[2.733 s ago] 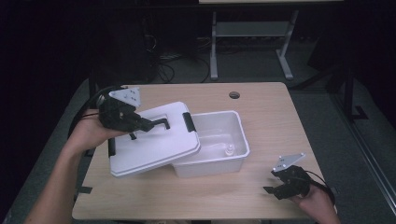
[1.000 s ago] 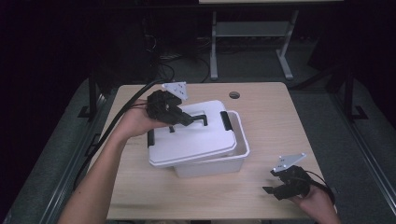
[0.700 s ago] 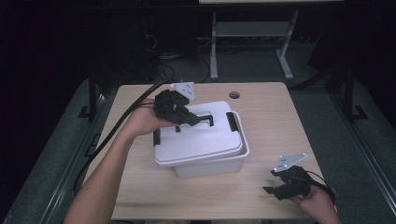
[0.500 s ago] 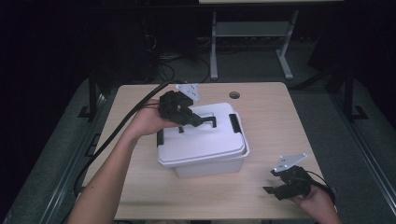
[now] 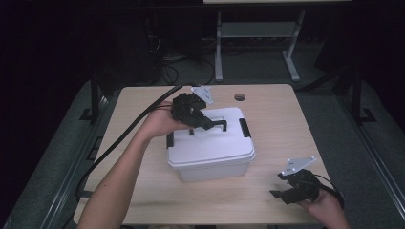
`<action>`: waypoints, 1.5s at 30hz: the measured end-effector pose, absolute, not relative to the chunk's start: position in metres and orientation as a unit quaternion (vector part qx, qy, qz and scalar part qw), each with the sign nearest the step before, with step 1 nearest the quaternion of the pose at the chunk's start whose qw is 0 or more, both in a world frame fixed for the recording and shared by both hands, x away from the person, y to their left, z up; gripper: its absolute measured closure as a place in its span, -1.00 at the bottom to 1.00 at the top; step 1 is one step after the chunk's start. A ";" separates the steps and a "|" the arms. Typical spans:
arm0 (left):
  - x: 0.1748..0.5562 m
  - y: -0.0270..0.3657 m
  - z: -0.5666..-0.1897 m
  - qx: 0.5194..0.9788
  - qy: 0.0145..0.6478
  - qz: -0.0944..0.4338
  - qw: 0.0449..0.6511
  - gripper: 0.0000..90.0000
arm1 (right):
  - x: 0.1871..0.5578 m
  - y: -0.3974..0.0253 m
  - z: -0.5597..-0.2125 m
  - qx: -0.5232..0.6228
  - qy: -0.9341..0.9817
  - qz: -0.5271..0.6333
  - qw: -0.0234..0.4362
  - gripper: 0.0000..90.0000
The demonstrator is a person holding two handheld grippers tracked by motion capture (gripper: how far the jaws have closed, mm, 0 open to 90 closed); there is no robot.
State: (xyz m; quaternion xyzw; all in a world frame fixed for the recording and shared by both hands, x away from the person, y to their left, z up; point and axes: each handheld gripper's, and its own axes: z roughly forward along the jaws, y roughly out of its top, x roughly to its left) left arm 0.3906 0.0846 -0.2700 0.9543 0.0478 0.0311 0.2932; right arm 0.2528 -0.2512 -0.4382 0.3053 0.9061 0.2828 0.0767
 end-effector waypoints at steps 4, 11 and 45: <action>0.391 0.083 -0.272 0.954 0.048 0.029 0.293 0.87 | 0.253 -0.250 -0.438 0.304 0.906 0.284 0.076 -0.30; 0.394 0.080 -0.275 0.955 0.050 0.028 0.291 0.87 | 0.254 -0.248 -0.440 0.298 0.909 0.283 0.073 -0.31; 0.396 0.075 -0.288 0.958 0.051 0.022 0.281 0.86 | 0.259 -0.246 -0.440 0.292 0.911 0.283 0.071 -0.32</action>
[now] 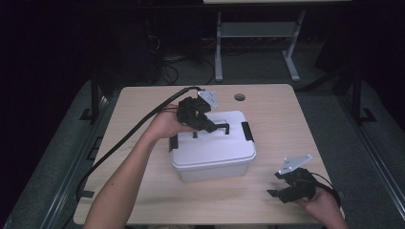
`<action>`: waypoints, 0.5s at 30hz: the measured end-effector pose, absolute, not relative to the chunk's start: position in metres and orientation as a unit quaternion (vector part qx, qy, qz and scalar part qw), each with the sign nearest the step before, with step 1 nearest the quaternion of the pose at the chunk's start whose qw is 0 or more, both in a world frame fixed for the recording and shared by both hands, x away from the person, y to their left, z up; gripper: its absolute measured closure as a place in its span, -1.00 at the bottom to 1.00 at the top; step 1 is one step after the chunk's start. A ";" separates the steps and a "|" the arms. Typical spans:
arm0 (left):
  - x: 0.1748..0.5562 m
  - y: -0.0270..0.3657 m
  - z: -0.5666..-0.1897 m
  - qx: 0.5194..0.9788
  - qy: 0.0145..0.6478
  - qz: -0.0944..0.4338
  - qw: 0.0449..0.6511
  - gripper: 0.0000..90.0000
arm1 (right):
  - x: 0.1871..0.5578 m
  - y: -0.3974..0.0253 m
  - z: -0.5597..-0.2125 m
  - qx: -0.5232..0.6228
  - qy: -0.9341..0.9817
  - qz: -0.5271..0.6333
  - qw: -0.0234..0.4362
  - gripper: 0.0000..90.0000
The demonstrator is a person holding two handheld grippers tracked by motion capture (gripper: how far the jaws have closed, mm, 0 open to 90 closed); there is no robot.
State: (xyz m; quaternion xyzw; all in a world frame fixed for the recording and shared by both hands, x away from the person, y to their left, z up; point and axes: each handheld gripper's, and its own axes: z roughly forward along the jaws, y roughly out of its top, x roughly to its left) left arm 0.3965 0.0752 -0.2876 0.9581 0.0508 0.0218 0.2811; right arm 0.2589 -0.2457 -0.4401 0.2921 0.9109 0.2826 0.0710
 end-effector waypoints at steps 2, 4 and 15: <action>0.396 0.076 -0.287 0.957 0.055 0.015 0.285 0.84 | 0.259 -0.246 -0.440 0.293 0.910 0.283 0.071 -0.32; 0.395 0.077 -0.286 0.957 0.057 0.014 0.284 0.70 | 0.259 -0.246 -0.440 0.293 0.911 0.283 0.071 -0.32; 0.384 0.085 -0.281 0.956 0.061 0.001 0.286 0.31 | 0.255 -0.247 -0.437 0.301 0.907 0.284 0.077 -0.32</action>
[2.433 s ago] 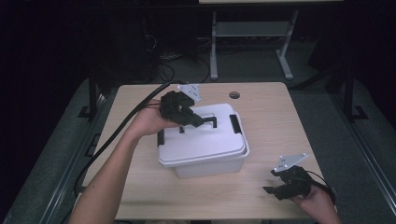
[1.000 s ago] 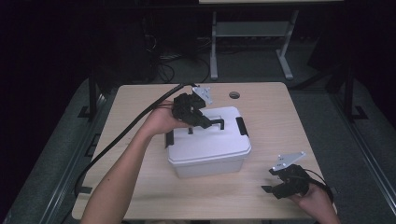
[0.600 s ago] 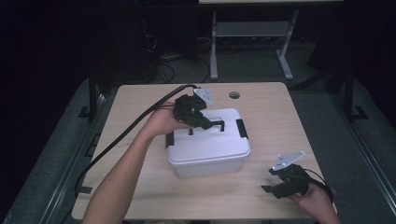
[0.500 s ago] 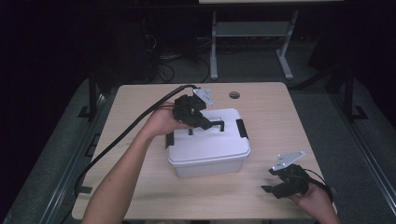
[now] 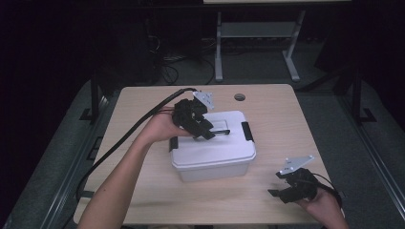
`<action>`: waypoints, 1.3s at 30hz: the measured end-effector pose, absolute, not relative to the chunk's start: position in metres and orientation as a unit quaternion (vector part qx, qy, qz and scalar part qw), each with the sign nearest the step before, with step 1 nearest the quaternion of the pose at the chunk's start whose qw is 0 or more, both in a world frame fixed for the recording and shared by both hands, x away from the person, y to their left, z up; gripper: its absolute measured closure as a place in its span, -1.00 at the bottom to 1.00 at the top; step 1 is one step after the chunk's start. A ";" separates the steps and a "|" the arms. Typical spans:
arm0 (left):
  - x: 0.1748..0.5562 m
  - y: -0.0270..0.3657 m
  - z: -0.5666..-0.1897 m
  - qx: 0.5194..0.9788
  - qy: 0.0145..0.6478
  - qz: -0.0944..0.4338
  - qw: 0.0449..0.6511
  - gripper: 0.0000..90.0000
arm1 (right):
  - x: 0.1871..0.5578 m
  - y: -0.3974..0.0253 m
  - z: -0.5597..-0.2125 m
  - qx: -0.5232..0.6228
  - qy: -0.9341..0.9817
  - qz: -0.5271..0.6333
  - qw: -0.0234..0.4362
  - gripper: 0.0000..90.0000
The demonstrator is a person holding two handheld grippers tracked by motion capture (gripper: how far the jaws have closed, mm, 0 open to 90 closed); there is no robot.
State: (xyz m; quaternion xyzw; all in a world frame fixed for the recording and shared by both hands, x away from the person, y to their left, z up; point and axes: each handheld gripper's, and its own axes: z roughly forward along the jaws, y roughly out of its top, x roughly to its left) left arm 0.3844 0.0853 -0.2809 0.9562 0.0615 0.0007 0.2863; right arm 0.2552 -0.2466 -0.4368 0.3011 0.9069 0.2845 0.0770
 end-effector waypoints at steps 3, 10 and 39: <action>0.382 0.089 -0.280 0.954 0.064 0.001 0.292 0.28 | 0.256 -0.246 -0.438 0.298 0.908 0.283 0.077 -0.32; 0.377 0.096 -0.275 0.955 0.069 0.008 0.287 0.09 | 0.259 -0.242 -0.438 0.294 0.911 0.280 0.076 -0.32; 0.365 0.132 -0.267 0.951 0.098 0.031 0.292 -0.07 | 0.260 -0.239 -0.439 0.295 0.913 0.271 0.076 -0.33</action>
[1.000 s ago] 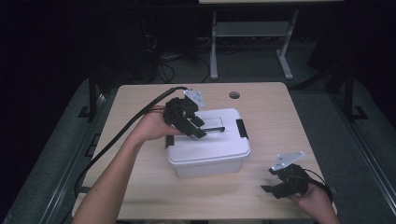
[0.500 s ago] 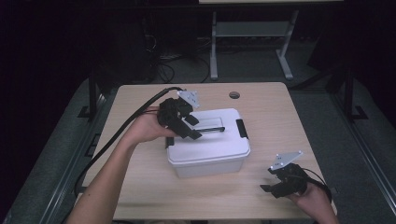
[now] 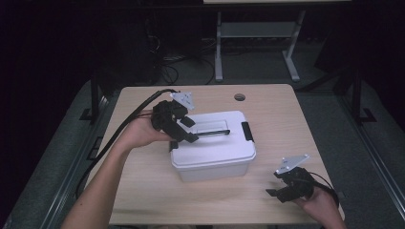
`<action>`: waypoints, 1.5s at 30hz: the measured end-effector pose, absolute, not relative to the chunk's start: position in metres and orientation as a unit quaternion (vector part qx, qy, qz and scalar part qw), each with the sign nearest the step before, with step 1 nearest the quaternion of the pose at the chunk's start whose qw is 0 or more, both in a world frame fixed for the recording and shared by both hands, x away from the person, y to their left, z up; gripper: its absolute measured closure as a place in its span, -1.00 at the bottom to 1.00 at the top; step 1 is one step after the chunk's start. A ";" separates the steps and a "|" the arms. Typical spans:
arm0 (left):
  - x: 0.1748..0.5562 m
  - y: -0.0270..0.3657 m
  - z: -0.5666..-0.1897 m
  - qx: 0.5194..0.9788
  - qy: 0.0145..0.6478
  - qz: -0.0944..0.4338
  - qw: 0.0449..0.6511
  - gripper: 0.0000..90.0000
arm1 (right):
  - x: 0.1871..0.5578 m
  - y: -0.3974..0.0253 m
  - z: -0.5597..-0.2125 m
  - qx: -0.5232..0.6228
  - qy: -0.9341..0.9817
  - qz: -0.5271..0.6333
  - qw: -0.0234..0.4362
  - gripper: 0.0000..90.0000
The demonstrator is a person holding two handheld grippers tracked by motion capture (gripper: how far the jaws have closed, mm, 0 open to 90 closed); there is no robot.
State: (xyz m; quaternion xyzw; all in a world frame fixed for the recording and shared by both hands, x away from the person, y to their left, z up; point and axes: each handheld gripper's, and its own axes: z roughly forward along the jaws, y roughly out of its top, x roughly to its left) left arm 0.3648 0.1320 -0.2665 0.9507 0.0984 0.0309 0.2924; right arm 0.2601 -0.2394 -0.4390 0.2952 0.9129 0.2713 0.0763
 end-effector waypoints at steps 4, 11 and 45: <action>0.363 0.139 -0.264 0.951 0.102 0.033 0.292 -0.07 | 0.261 -0.238 -0.440 0.295 0.913 0.270 0.075 -0.33; 0.360 0.149 -0.265 0.947 0.115 0.036 0.298 -0.08 | 0.261 -0.238 -0.440 0.294 0.913 0.271 0.076 -0.33; 0.335 0.215 -0.283 0.938 0.171 0.048 0.297 -0.14 | 0.258 -0.234 -0.440 0.295 0.916 0.262 0.078 -0.34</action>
